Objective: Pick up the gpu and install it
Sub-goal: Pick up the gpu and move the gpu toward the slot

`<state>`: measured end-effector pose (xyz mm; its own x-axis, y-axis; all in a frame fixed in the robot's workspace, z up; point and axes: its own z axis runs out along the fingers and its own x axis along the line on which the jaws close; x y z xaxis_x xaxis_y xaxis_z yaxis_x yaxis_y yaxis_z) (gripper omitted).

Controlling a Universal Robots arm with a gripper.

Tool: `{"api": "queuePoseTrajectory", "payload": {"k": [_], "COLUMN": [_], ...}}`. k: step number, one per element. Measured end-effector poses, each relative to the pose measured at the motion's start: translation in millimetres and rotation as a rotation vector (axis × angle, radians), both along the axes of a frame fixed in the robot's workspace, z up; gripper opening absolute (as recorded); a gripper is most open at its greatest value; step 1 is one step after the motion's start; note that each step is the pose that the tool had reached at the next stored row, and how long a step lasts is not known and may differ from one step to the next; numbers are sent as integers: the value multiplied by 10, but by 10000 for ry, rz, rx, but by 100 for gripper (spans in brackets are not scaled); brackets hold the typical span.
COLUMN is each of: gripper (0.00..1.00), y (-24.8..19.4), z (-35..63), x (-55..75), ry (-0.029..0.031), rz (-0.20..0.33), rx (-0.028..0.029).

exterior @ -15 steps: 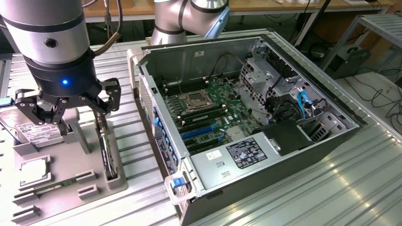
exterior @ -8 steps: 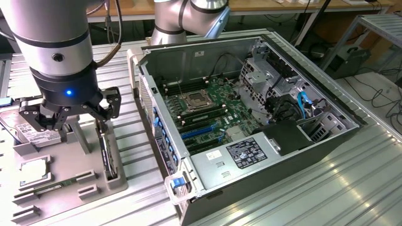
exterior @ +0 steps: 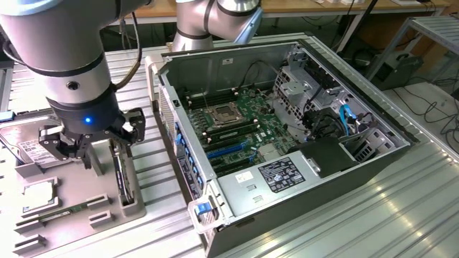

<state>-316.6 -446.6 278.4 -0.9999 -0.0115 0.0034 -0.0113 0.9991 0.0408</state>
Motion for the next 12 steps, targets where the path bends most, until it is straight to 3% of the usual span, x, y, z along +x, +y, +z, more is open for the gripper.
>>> {"api": "queuePoseTrajectory", "payload": {"k": [1,3,12], "gripper": [72,72,72], "y": [-11,-12,7], "z": [-35,-395,-515], "x": [0,0,20], "ry": [-5,-4,-4], "rz": [33,69,68], "rx": [2,2,1]}}
